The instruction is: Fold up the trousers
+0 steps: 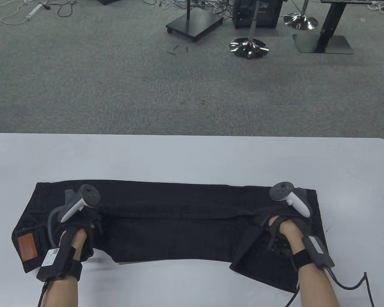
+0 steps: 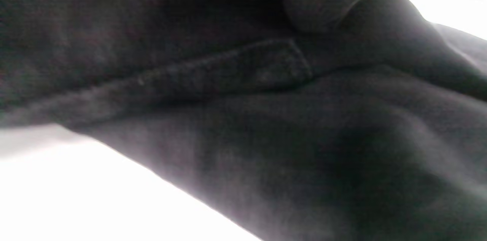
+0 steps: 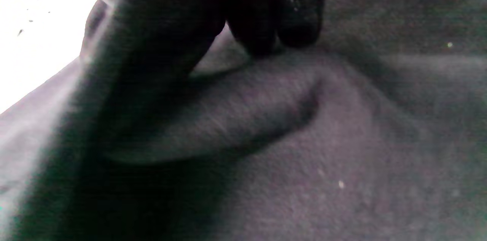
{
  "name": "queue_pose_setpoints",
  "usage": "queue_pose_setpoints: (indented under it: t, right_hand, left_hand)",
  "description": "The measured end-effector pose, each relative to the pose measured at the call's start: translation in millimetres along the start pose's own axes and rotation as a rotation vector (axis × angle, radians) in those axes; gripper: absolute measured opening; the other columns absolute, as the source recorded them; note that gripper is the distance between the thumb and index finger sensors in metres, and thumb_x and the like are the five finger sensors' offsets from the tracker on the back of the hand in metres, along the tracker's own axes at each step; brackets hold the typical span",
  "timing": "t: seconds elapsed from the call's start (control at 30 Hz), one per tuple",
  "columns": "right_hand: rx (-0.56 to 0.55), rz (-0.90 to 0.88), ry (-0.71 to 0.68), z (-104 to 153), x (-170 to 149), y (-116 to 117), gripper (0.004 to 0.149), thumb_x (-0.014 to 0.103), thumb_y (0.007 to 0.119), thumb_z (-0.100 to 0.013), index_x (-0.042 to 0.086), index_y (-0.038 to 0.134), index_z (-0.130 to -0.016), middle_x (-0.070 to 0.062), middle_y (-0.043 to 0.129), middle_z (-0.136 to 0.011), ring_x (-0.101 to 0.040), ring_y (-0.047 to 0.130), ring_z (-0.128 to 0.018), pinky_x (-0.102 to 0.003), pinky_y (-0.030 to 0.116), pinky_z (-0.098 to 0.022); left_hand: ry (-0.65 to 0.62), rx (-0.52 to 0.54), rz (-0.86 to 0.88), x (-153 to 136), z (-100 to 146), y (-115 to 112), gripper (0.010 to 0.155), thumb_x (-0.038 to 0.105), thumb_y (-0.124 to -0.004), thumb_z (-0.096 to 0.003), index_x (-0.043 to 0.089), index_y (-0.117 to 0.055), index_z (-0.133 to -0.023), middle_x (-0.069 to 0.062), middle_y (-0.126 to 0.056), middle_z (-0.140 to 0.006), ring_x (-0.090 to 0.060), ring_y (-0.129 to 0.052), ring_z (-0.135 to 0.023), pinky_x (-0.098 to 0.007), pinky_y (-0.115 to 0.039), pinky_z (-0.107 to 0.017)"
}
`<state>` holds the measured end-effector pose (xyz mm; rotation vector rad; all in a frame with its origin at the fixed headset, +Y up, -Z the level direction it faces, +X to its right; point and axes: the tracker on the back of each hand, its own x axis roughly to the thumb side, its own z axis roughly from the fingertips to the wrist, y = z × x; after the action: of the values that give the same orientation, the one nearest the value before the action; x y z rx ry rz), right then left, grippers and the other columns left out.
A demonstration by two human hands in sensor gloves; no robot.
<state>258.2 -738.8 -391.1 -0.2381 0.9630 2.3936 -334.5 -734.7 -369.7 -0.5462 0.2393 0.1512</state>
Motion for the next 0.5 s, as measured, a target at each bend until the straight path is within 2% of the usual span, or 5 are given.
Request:
queue_pose_setpoints:
  t: [0.03,0.17,0.33,0.43,0.5]
  right_hand:
    - [0.012,-0.033,-0.01,5.9,-1.7,-4.9,0.049,0.04,0.077,-0.053,0.027,0.067,-0.099,-0.008,0.077,-0.102,-0.038,0.075,-0.096,-0.063,0.048,-0.073]
    - [-0.084,-0.166,-0.084,35.5,1.4,-43.3,0.048,0.036,0.08,-0.052,0.023,0.07,-0.098,-0.01,0.081,-0.099,-0.039,0.077,-0.093,-0.064,0.048,-0.073]
    - [-0.233,-0.286,-0.133,43.4,9.2,-67.0,0.049,0.037,0.084,-0.051,0.022,0.073,-0.097,-0.011,0.083,-0.097,-0.04,0.078,-0.091,-0.064,0.048,-0.073]
    - [-0.361,-0.304,-0.097,34.1,4.2,-68.6,0.049,0.036,0.081,-0.051,0.022,0.071,-0.097,-0.012,0.08,-0.098,-0.041,0.074,-0.093,-0.064,0.045,-0.074]
    - [-0.421,-0.316,-0.064,27.5,-8.0,-66.2,0.05,0.037,0.079,-0.051,0.022,0.069,-0.098,-0.011,0.077,-0.1,-0.04,0.072,-0.095,-0.065,0.043,-0.074]
  left_hand:
    - [0.001,0.031,-0.006,-0.1,5.5,5.6,0.051,0.042,-0.073,-0.0558,0.037,-0.072,-0.107,0.009,-0.073,-0.113,-0.025,-0.075,-0.112,-0.061,-0.054,-0.083]
    - [-0.01,0.339,-0.029,6.8,39.6,44.2,0.049,0.042,-0.074,-0.0548,0.037,-0.076,-0.104,0.011,-0.077,-0.111,-0.023,-0.079,-0.11,-0.059,-0.057,-0.083]
    - [0.045,0.564,-0.053,17.3,46.8,56.9,0.05,0.044,-0.075,-0.0552,0.039,-0.075,-0.105,0.013,-0.078,-0.111,-0.021,-0.08,-0.109,-0.058,-0.057,-0.084]
    - [0.089,0.533,-0.046,21.3,29.0,43.6,0.05,0.044,-0.074,-0.0559,0.039,-0.073,-0.105,0.013,-0.076,-0.111,-0.02,-0.079,-0.11,-0.057,-0.057,-0.084]
    - [0.1,0.461,-0.071,23.7,11.7,26.3,0.05,0.045,-0.074,-0.0554,0.039,-0.073,-0.105,0.013,-0.077,-0.111,-0.02,-0.08,-0.109,-0.057,-0.057,-0.084]
